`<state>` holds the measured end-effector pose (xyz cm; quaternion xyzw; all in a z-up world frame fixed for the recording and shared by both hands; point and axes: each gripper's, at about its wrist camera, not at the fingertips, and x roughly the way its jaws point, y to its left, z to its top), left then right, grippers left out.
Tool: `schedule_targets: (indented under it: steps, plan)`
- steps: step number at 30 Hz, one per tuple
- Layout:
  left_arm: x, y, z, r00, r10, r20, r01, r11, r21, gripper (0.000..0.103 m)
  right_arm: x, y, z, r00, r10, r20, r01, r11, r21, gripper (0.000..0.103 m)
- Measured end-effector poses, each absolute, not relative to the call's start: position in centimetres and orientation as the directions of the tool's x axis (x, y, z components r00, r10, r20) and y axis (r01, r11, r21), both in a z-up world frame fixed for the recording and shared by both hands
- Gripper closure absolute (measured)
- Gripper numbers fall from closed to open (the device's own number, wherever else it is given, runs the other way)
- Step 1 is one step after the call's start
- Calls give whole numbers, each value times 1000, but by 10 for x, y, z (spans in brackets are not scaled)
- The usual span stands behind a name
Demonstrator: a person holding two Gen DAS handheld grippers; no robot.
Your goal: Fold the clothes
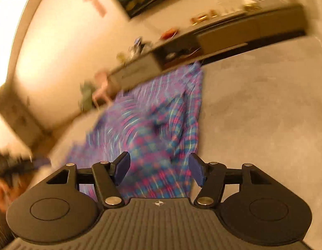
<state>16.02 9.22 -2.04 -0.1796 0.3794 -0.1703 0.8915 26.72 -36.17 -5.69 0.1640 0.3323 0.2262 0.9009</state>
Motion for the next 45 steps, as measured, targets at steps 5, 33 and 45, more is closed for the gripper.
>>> schedule_targets:
  steps: [5,33,45]
  plan:
    - [154,59,-33,625,-394,-673,285,919,-274,37,254,-320,-49,676,507,-534,-505,847,165,33]
    - [128,72,-26,572,-496,-653,334,868,-367,100,255,-335,-32,504,664,-552,-512,745,428,16]
    - [174,78,-5,674,-466,-573,287,880,-379,94,316,-355,-22,677,549,-490,-235,792,563,102]
